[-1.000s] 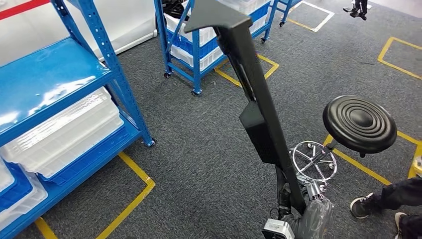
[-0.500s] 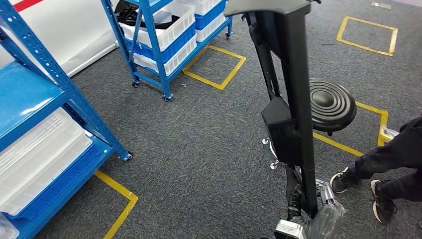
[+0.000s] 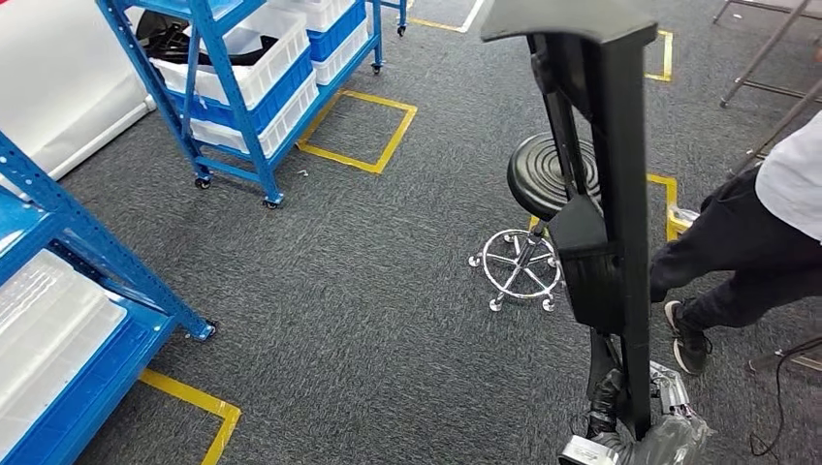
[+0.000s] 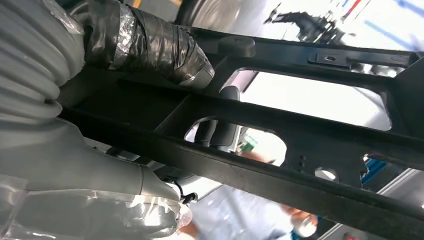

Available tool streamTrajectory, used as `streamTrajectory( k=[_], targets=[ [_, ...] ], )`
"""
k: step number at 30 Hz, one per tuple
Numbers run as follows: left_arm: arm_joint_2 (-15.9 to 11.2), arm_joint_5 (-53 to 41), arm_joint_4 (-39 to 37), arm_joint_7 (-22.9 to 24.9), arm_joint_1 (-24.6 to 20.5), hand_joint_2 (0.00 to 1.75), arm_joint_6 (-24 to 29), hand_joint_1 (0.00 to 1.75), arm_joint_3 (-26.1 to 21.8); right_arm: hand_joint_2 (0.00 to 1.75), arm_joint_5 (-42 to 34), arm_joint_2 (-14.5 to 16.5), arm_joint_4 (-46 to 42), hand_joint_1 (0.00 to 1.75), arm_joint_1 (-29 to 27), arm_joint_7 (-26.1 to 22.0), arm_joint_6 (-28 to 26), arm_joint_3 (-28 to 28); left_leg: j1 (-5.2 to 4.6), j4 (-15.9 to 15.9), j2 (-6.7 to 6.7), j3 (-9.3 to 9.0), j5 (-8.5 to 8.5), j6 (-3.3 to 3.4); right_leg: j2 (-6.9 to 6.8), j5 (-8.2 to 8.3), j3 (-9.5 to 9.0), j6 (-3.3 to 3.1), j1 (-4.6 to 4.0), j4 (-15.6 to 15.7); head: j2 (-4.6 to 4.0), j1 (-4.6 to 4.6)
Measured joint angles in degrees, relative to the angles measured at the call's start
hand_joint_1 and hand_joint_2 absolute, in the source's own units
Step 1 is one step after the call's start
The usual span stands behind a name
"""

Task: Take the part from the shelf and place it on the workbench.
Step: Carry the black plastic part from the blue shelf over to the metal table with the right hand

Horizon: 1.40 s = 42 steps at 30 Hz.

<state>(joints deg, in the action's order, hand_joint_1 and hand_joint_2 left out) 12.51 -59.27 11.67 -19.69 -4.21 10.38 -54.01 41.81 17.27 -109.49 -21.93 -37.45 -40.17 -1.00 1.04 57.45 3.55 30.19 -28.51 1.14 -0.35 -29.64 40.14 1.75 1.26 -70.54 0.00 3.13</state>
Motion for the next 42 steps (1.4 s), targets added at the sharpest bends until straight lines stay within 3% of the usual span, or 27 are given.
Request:
streamTrajectory(
  k=[2, 3, 4, 6, 7, 9, 10, 12, 13, 14, 16, 17, 19, 21, 22, 24, 26, 28, 29, 31, 32, 34, 35, 37, 39, 41, 42],
  targets=[
    [0.02, 0.01, 0.0, -0.25, -0.05, 1.75, -0.37, 0.0, -0.04, 1.75, -0.2, 0.17, -0.08, 1.75, -0.01, -0.18, 0.01, 0.38, -0.12, 0.05, 1.08, -0.56, -0.51, -0.57, -2.31, 2.76, -4.11, -0.19, -0.19, 7.58, 0.0, -0.01],
    [0.02, 0.01, 0.0, -0.39, -0.07, 1.75, -0.52, 0.0, -0.08, 1.75, -0.32, 0.31, -0.18, 1.75, -0.01, -0.28, 0.01, 0.52, -0.21, 0.07, 1.53, -0.77, -0.77, -0.91, -3.1, 3.27, -5.35, -0.46, -0.46, 9.9, 0.0, -0.02],
    [0.03, 0.01, 0.0, -0.54, -0.12, 1.75, -0.61, 0.0, -0.1, 1.75, -0.45, 0.43, -0.29, 1.75, -0.03, -0.41, 0.01, 0.68, -0.32, 0.07, 1.99, -0.97, -0.99, -1.26, -3.45, 3.16, -5.8, -0.78, -0.78, 10.83, 0.0, -0.03],
    [0.07, -0.06, 0.0, -0.77, -0.26, 1.75, -0.66, 0.0, -0.13, 1.75, -0.67, 0.67, -0.55, 1.75, -0.14, -0.67, 0.01, 1.09, -0.29, -0.07, 3.01, -1.44, -1.38, -1.9, -2.27, 3.09, -5.85, -1.57, -1.05, 11.02, 0.0, -0.05],
    [0.1, -0.15, 0.0, -0.83, -0.34, 1.75, -0.67, 0.0, -0.13, 1.75, -0.73, 0.8, -0.71, 1.75, -0.24, -0.76, 0.0, 1.32, -0.17, 0.17, 2.73, -1.66, -1.83, -2.21, -1.66, 3.16, -5.98, -1.94, -1.0, 11.23, 0.0, -0.05],
    [0.15, -0.31, 0.0, -0.85, -0.38, 1.75, -0.67, 0.0, -0.14, 1.75, -0.75, 1.1, -1.02, 1.75, -0.29, -0.85, -0.02, 1.67, 0.1, 3.64, 0.21, -0.43, -4.27, -2.55, -0.47, 3.35, -6.29, -2.78, -0.74, 11.67, 0.0, -0.09],
    [0.15, -0.34, 0.0, -0.84, -0.32, 1.75, -0.66, 0.0, -0.14, 1.75, -0.76, 1.25, -1.1, 1.75, -0.28, -0.87, -0.03, 1.77, 0.16, 7.09, -1.47, 1.09, -6.06, -2.56, 0.08, 3.35, -6.31, -3.05, -0.77, 11.73, 0.0, -0.1],
    [0.15, -0.35, 0.0, -0.82, -0.12, 1.75, -0.66, 0.0, -0.15, 1.75, -0.75, 1.4, -1.12, 1.75, -0.24, -0.85, -0.02, 1.88, 0.14, 14.5, -2.88, 4.97, -8.86, -2.46, 1.47, 3.27, -6.32, -3.43, -0.96, 11.67, 0.0, -0.12],
    [0.15, -0.36, 0.0, -0.8, -0.01, 1.75, -0.66, 0.0, -0.16, 1.75, -0.75, 1.42, -1.11, 1.75, -0.26, -0.82, -0.01, 1.95, 0.12, 16.25, -3.06, 6.14, -8.8, -2.38, 2.29, 3.22, -6.36, -3.5, -1.07, 11.59, 0.0, -0.12],
    [0.15, -0.36, 0.0, -0.79, 0.06, 1.75, -0.65, 0.0, -0.16, 1.75, -0.74, 1.42, -1.11, 1.75, -0.26, -0.79, -0.01, 2.02, 0.12, 15.83, -3.2, 6.35, -7.53, -2.26, 3.17, 3.16, -6.42, -3.5, -1.15, 11.46, 0.0, -0.12],
    [0.14, -0.37, 0.0, -0.79, 0.07, 1.75, -0.64, 0.0, -0.16, 1.75, -0.74, 1.42, -1.11, 1.75, -0.25, -0.78, -0.01, 2.13, 0.13, 9.55, -4.23, 4.25, -2.88, -1.88, 4.83, 2.93, -6.61, -3.37, -1.15, 11.12, 0.0, -0.12],
    [0.13, -0.38, 0.0, -0.77, 0.08, 1.75, -0.63, 0.0, -0.16, 1.75, -0.74, 1.42, -1.11, 1.75, -0.23, -0.78, -0.01, 2.16, 0.14, 6.1, -5.6, 2.96, -1.18, -1.68, 5.52, 2.76, -6.58, -3.17, -1.18, 10.83, 0.0, -0.1],
    [0.11, -0.44, 0.0, -0.65, 0.02, 1.75, -0.65, 0.0, -0.17, 1.75, -0.73, 1.43, -1.12, 1.75, -0.16, -0.78, 0.01, 2.23, 0.05, 2.21, -7.69, 1.41, -0.11, -1.38, 6.73, 2.64, -6.16, -2.58, -0.97, 10.4, 0.0, -0.08],
    [0.09, -0.75, 0.0, -0.32, -0.09, 1.75, -0.69, 0.0, -0.16, 1.75, -0.72, 1.44, -1.13, 1.75, -0.17, -0.74, 0.02, 2.31, -0.18, 1.54, -7.56, 1.05, -0.3, -1.02, 7.89, 2.9, -5.73, -1.79, -0.65, 10.52, 0.0, -0.09],
    [0.08, -0.93, 0.0, -0.12, -0.15, 1.75, -0.74, 0.0, -0.16, 1.75, -0.72, 1.45, -1.13, 1.75, -0.22, -0.71, 0.01, 2.38, -0.17, 1.15, -6.94, 0.91, -0.08, -0.68, 7.87, 2.93, -5.66, -1.47, -0.57, 10.56, 0.0, -0.1],
    [0.09, -1.11, 0.0, 0.05, -0.18, 1.75, -0.94, 0.0, -0.15, 1.75, -0.72, 1.45, -1.14, 1.75, -0.17, -0.68, 0.0, 2.55, 0.0, 0.23, -5.56, 0.49, 0.42, 0.08, 5.42, 1.71, -4.76, -0.93, -0.76, 8.72, 0.0, 0.0],
    [0.1, -1.17, 0.0, 0.06, -0.13, 1.75, -1.23, 0.0, -0.14, 1.75, -0.72, 1.44, -1.14, 1.75, -0.01, -0.65, -0.01, 2.63, -0.08, -0.24, -4.03, 0.24, 0.56, 0.53, 2.05, -1.45, -1.78, -0.47, -0.81, 2.64, 0.0, 0.1],
    [0.1, -1.19, 0.0, 0.06, -0.01, 1.75, -1.4, 0.0, -0.15, 1.75, -0.73, 1.43, -1.12, 1.75, -0.02, -0.62, -0.01, 2.67, -0.18, -0.25, -2.33, 0.17, 0.38, 0.65, 1.05, -3.49, 1.5, -0.02, -0.54, -3.47, 0.0, 0.1],
    [0.1, -1.2, 0.0, 0.06, 0.03, 1.75, -1.43, 0.0, -0.15, 1.75, -0.73, 1.43, -1.11, 1.75, -0.07, -0.62, -0.01, 2.68, -0.19, -0.25, -1.5, 0.07, 0.24, 0.6, 0.85, -3.07, 1.94, 0.13, -0.37, -4.12, 0.0, 0.1],
    [0.1, -1.21, 0.0, 0.05, 0.01, 1.75, -1.47, 0.0, -0.15, 1.75, -0.75, 1.42, -1.12, 1.75, -0.09, -0.62, -0.01, 2.71, -0.19, -0.24, -0.1, -0.35, -0.1, 0.35, -0.21, 0.29, -0.62, 0.15, -0.17, 0.92, 0.0, 0.1],
    [0.1, -1.21, 0.0, 0.03, -0.02, 1.75, -1.46, 0.0, -0.15, 1.75, -0.77, 1.42, -1.13, 1.75, -0.06, -0.63, -0.01, 2.71, -0.26, -0.23, 0.5, -0.65, -0.34, 0.12, -1.7, 1.86, -2.77, -0.04, -0.3, 4.99, 0.0, 0.1],
    [0.1, -1.26, 0.0, -0.05, -0.05, 1.75, -1.47, 0.0, -0.15, 1.75, -0.83, 1.43, -1.16, 1.75, -0.03, -0.67, -0.01, 2.73, -0.48, -0.17, 1.55, -1.17, -0.87, -0.48, -3.78, 3.34, -5.68, -0.79, -0.88, 10.46, 0.0, 0.07],
    [0.11, -1.3, 0.0, -0.11, -0.1, 1.75, -1.47, 0.0, -0.14, 1.75, -0.87, 1.43, -1.19, 1.75, -0.04, -0.71, -0.01, 2.75, -0.57, -0.16, 2.08, -1.39, -1.08, -0.79, -4.04, 3.19, -6.03, -1.16, -1.2, 11.24, 0.0, 0.05],
    [0.12, -1.39, 0.0, -0.19, -0.25, 1.75, -1.47, 0.0, -0.13, 1.75, -0.97, 1.44, -1.29, 1.75, -0.18, -0.75, -0.02, 2.79, -0.5, -0.21, 3.03, -1.84, -1.48, -1.37, -2.66, 3.28, -6.05, -1.91, -1.28, 11.48, 0.0, 0.04],
    [0.13, -1.43, 0.0, -0.26, -0.34, 1.75, -1.47, 0.0, -0.13, 1.75, -1.14, 1.44, -1.43, 1.75, -0.29, -0.79, -0.03, 2.86, -0.26, 1.66, 1.33, -1.45, -3.07, -1.88, -1.35, 3.61, -6.37, -2.71, -0.97, 12.06, 0.0, 0.01],
    [0.13, -1.45, 0.0, -0.32, -0.28, 1.75, -1.48, 0.0, -0.13, 1.75, -1.41, 1.5, -1.49, 1.75, -0.26, -0.85, -0.04, 2.92, -0.07, 7.97, -1.78, 1.39, -6.48, -2.1, -0.11, 3.81, -6.55, -3.24, -0.84, 12.31, 0.0, -0.04],
    [0.13, -1.45, 0.0, -0.33, -0.19, 1.75, -1.49, 0.0, -0.13, 1.75, -1.55, 1.52, -1.49, 1.75, -0.23, -0.87, -0.04, 2.94, -0.05, 11.94, -2.56, 3.45, -8.08, -2.13, 0.58, 3.82, -6.53, -3.36, -0.88, 12.24, 0.0, -0.07]
  ],
)
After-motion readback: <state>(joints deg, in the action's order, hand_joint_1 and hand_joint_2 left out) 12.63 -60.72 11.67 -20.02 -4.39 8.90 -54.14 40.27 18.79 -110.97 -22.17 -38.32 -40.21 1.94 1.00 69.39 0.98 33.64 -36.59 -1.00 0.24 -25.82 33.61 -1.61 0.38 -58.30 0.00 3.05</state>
